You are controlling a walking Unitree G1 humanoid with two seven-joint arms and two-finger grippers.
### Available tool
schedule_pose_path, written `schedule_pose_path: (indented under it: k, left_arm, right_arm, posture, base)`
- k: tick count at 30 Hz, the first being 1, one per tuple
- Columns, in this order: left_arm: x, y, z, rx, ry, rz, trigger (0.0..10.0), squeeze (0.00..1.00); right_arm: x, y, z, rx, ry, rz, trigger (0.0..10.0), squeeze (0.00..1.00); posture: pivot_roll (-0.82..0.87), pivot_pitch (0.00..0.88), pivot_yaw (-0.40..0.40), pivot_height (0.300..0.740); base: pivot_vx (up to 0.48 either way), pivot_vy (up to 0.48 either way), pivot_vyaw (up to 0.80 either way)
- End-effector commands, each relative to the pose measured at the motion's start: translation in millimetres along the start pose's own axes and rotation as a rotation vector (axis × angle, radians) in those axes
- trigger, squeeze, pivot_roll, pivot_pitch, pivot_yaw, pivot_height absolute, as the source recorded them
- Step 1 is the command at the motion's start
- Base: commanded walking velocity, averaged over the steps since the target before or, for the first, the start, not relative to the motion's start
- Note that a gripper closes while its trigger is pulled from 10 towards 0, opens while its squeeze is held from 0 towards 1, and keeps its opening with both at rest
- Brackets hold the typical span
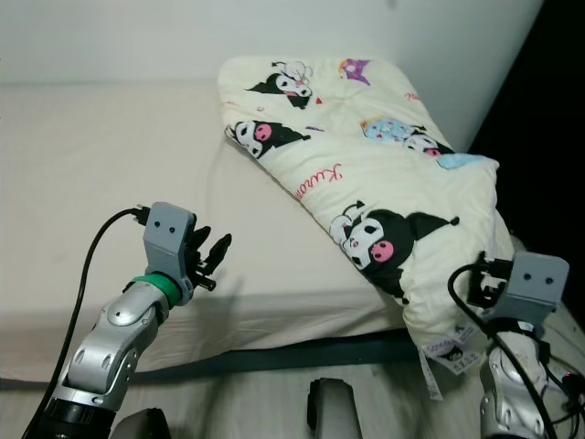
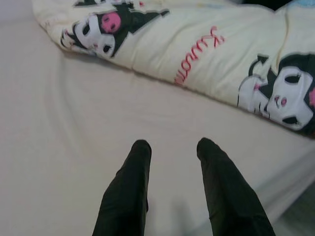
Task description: Clean up the room
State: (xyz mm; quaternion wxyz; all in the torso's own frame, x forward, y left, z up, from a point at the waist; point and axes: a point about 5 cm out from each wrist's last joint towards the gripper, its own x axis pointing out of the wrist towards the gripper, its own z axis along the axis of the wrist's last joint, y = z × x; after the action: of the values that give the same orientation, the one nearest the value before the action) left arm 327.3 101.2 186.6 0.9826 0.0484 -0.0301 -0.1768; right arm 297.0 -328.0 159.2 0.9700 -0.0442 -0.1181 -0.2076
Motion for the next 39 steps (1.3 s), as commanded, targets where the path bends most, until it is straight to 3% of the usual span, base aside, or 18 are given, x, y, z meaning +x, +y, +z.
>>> schedule_pose_path:
  k: [1,4,5,9,13,17,20,21,22,23,28,39]
  left_arm:
    - [-6.3,4.3,-6.9,0.012,0.04,0.006,10.0,0.0]
    - [-7.8,5.3,-7.3,0.015,0.046,0.008,10.0,0.0]
    - [-8.3,5.8,-7.0,0.015,0.048,0.009,10.0,0.0]
    - [-8.8,7.0,-4.9,0.019,0.049,0.011,10.0,0.0]
    - [-8.5,7.9,-3.2,0.02,0.049,0.013,10.0,0.0]
    - [-8.5,8.4,-1.6,0.026,0.054,0.012,10.0,0.0]
    - [-8.2,9.4,0.2,0.028,0.053,0.014,10.0,0.0]
    - [-8.2,9.9,0.4,0.028,0.054,0.016,10.0,0.0]
    - [-8.2,9.9,0.4,0.028,0.054,0.016,10.0,0.0]
    - [-8.1,10.7,0.6,0.029,0.054,0.018,10.0,0.0]
    - [-7.3,12.5,1.6,0.028,0.053,0.027,10.0,0.0]
    - [-4.3,7.6,1.7,0.022,0.05,0.013,10.0,0.0]
  right_arm:
    - [6.4,-0.7,-3.8,0.015,0.021,0.017,10.0,1.0]
    - [11.5,0.4,-4.3,0.021,0.036,0.03,10.0,1.0]
    - [13.8,-0.3,-5.3,0.023,0.048,0.029,10.0,0.0]
    - [17.1,-10.8,-12.0,-0.044,0.106,-0.027,10.0,0.0]
    - [16.7,-17.3,-17.1,-0.038,0.142,-0.055,10.0,0.0]
    - [16.9,-24.6,-26.7,0.032,0.205,-0.092,10.0,0.0]
    - [22.4,-16.3,-26.0,0.147,0.214,-0.031,10.0,0.0]
    - [24.3,-12.3,-25.2,0.175,0.216,0.0,9.1,0.0]
    - [24.3,-12.3,-25.2,0.175,0.216,0.0,9.1,0.0]
    - [26.2,-7.0,-24.1,0.199,0.215,0.037,0.0,0.0]
    - [29.1,5.3,-22.9,0.216,0.215,0.11,0.0,0.0]
    - [23.0,6.6,-29.4,0.213,0.213,0.155,0.0,0.0]
  posture:
    - [-0.11,0.188,0.155,0.552]
    - [-0.11,0.188,0.155,0.552]
    - [-0.1,0.202,0.155,0.552]
    - [-0.08,0.217,0.156,0.552]
    - [-0.08,0.224,0.161,0.552]
    - [-0.06,0.228,0.167,0.552]
    - [-0.05,0.226,0.168,0.552]
    - [-0.05,0.223,0.167,0.552]
    - [-0.05,0.223,0.167,0.552]
    - [-0.05,0.219,0.165,0.552]
    - [-0.06,0.212,0.163,0.552]
    - [-0.08,0.193,0.164,0.552]
  base:
    - [0.0,0.0,0.0]
    - [0.0,0.0,0.0]
    - [0.0,0.0,0.0]
    - [0.0,0.0,0.0]
    - [0.0,0.0,0.0]
    - [0.0,0.0,0.0]
    - [0.0,0.0,0.0]
    - [0.0,0.0,0.0]
    - [0.0,0.0,0.0]
    - [0.0,0.0,0.0]
    - [0.0,0.0,0.0]
    - [0.0,0.0,0.0]
